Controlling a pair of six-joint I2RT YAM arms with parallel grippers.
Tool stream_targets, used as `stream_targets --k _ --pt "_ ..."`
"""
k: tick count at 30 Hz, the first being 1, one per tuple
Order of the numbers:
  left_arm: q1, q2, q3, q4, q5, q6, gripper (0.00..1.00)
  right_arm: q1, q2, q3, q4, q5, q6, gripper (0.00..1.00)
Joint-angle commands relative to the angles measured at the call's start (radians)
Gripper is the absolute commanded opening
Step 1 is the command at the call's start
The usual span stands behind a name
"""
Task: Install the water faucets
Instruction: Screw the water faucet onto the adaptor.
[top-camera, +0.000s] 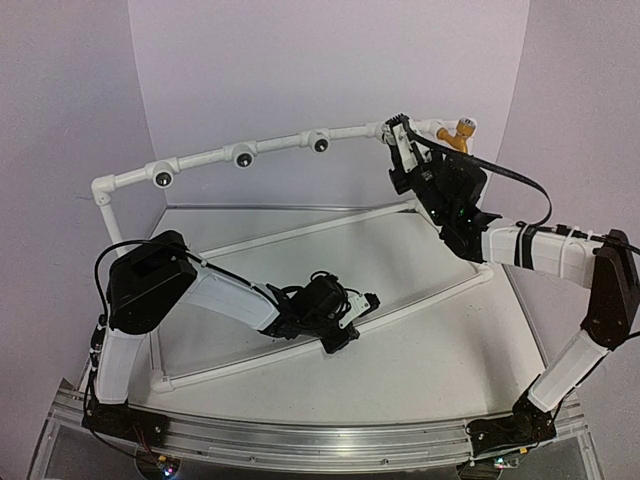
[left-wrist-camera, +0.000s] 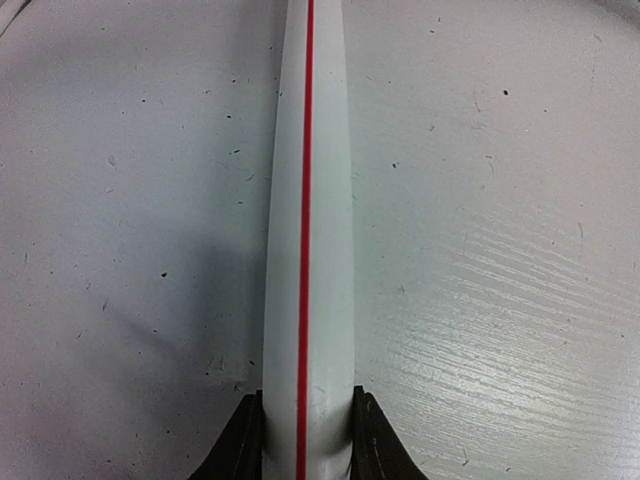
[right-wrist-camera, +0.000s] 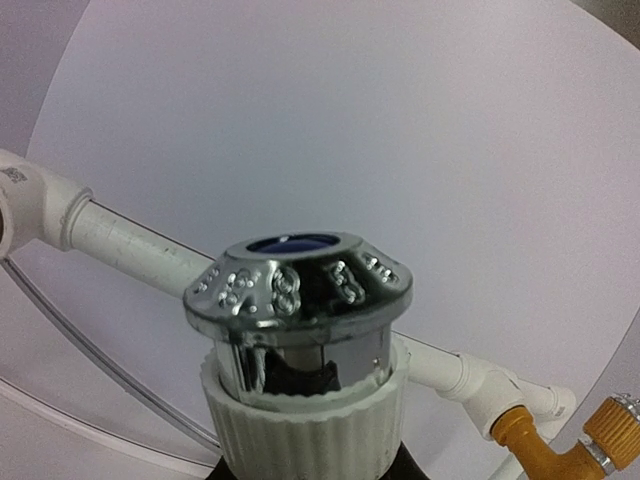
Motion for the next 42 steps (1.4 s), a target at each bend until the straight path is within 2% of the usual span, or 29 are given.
stream_targets --k 1,11,32,42 --pt "-0.035 0.126 -0.067 -0.246 0.019 -0.011 0.0 -0.07 0.058 0.067 -0.131 0.218 0.164 0.0" --pt "-0.034 0.129 -0.066 -0.246 0.021 -0.01 0.0 -0.07 0.069 0.077 -0.177 0.251 0.319 0.0" --pt "-0.034 0.137 -0.057 -0.254 0.022 -0.008 0.0 -0.07 0.064 0.097 -0.3 0.289 0.828 0.0" --pt "-0.035 0.145 -0.049 -0.257 0.018 -0.011 0.0 -0.07 0.057 0.088 -0.334 0.318 1.012 0.0"
